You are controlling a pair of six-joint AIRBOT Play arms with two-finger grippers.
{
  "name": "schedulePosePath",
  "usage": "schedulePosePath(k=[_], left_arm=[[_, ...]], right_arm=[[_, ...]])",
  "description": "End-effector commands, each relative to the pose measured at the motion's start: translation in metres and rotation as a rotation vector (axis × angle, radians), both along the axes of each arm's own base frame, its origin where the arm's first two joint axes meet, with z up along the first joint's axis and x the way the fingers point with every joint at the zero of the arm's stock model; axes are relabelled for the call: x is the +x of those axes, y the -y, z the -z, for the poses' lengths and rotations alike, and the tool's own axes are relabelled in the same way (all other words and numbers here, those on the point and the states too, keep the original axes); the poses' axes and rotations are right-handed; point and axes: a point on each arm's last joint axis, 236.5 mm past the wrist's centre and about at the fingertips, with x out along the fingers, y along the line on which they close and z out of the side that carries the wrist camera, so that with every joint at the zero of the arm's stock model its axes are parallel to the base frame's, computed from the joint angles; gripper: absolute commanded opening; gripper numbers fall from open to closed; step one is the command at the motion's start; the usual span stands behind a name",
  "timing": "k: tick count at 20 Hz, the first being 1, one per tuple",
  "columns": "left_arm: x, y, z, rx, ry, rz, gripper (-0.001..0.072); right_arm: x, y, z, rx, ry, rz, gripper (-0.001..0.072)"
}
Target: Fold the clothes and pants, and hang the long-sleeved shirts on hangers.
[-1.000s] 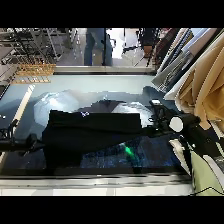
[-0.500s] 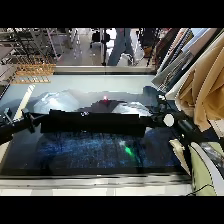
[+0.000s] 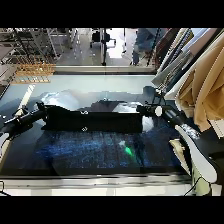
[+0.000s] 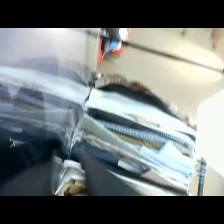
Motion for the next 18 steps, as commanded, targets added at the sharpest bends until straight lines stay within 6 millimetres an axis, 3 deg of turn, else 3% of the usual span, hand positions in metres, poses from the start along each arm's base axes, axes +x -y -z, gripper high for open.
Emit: schedulePosePath(k=[1, 2, 4, 6, 8, 11, 12, 13, 14, 17, 18], left_arm=[[0.011, -0.002, 0.017, -0.011, -0.025, -0.028, 0.0412], [0.01, -0.004, 0.015, -0.018, -0.019, -0.026, 0.0449], [0.003, -0.008, 0.0, -0.006, 0.049, 0.018, 0.0446], [-0.01, -0.009, -0.026, 0.084, 0.204, 0.109, 0.0439], [-0.027, -0.003, -0.046, 0.226, 0.327, 0.219, 0.0403], [-0.052, 0.003, -0.047, 0.527, 0.376, 0.386, 0.0401], [-0.059, 0.002, -0.043, 0.632, 0.376, 0.437, 0.0355], [-0.067, -0.002, -0.037, 0.733, 0.355, 0.486, 0.0195], [-0.075, -0.006, -0.032, 0.823, 0.335, 0.537, 0.013], [-0.096, -0.013, -0.021, 1.012, 0.292, 0.681, 0.0104], [-0.103, -0.015, -0.018, 1.059, 0.277, 0.723, 0.0058]], right_arm=[[0.014, 0.003, 0.006, 0.005, 0.007, 0.013, 0.0492], [0.003, 0.012, 0.014, 0.003, -0.055, 0.02, 0.0492], [-0.031, 0.026, 0.033, 0.002, -0.214, -0.052, 0.0496], [-0.064, 0.009, 0.032, 0.129, -0.305, -0.243, 0.0494], [-0.069, -0.006, 0.013, 0.295, -0.277, -0.329, 0.0494], [-0.062, 0.002, 0.001, 0.371, -0.226, -0.317, 0.0493], [-0.063, 0.004, 0.001, 0.37, -0.229, -0.319, 0.0487], [-0.064, 0.003, 0.004, 0.371, -0.232, -0.33, 0.0486], [-0.067, 0.0, 0.008, 0.382, -0.248, -0.346, 0.0486], [-0.076, -0.006, 0.032, 0.425, -0.318, -0.351, 0.0486], [-0.076, -0.007, 0.039, 0.44, -0.332, -0.344, 0.0486]])
